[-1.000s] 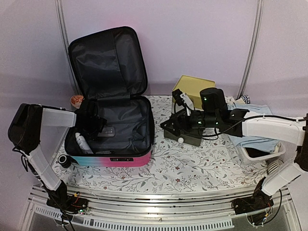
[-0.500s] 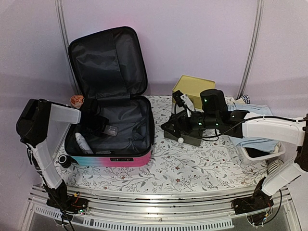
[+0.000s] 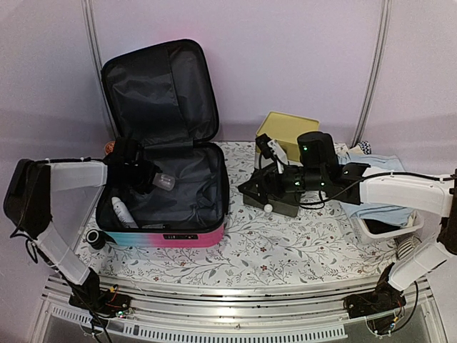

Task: Open, take out, and arrange the luggage
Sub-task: Pick up the makeup from the opened luggage, then pass from the left arm to the right

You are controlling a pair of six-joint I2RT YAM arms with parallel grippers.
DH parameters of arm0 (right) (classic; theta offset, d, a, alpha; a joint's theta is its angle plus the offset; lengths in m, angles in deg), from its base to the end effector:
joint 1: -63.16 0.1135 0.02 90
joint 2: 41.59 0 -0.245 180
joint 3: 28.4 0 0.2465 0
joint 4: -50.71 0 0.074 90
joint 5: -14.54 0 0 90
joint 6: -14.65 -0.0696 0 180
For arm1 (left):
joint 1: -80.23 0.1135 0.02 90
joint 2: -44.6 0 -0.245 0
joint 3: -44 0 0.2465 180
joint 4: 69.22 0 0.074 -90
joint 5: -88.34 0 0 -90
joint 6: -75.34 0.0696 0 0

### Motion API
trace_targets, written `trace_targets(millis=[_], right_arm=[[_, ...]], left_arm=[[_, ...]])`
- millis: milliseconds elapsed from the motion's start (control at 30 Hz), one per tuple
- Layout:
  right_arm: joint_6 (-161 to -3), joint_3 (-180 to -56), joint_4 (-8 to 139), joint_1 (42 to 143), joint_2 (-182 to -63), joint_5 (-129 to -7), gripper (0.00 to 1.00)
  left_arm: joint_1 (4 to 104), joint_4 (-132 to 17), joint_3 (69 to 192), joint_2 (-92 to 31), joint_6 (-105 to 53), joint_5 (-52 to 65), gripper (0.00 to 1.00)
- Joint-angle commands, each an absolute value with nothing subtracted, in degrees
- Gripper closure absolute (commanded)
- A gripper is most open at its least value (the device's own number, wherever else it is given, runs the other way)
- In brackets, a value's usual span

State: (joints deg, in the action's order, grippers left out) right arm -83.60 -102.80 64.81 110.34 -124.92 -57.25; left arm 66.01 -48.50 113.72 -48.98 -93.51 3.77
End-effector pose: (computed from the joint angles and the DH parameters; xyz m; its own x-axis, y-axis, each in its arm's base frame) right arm 0.2315 0.2818 0.2638 -0.3912 -0.2216 -0.8932 -0.8448 0.4714 0.2530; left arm 0.3501 -0.0955 0.1577 -0.4356 -0.8972 -0.0726 -0.6076 0.3526 -0.7117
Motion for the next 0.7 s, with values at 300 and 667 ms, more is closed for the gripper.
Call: trace_targets(millis=[300,667], right_arm=[[-91.10,-116.44,61.25,112.66,-137.85,-53.74,0.10],[-91.48,-125.04,68.03,113.82,-145.40,-50.49,0.14]], left_arm=[[49.63,-57.09,109.73,-35.23,-97.21,4.75,0.64],[43.40,-59.37,112.88,-37.22,-97.22,4.66,0.64]])
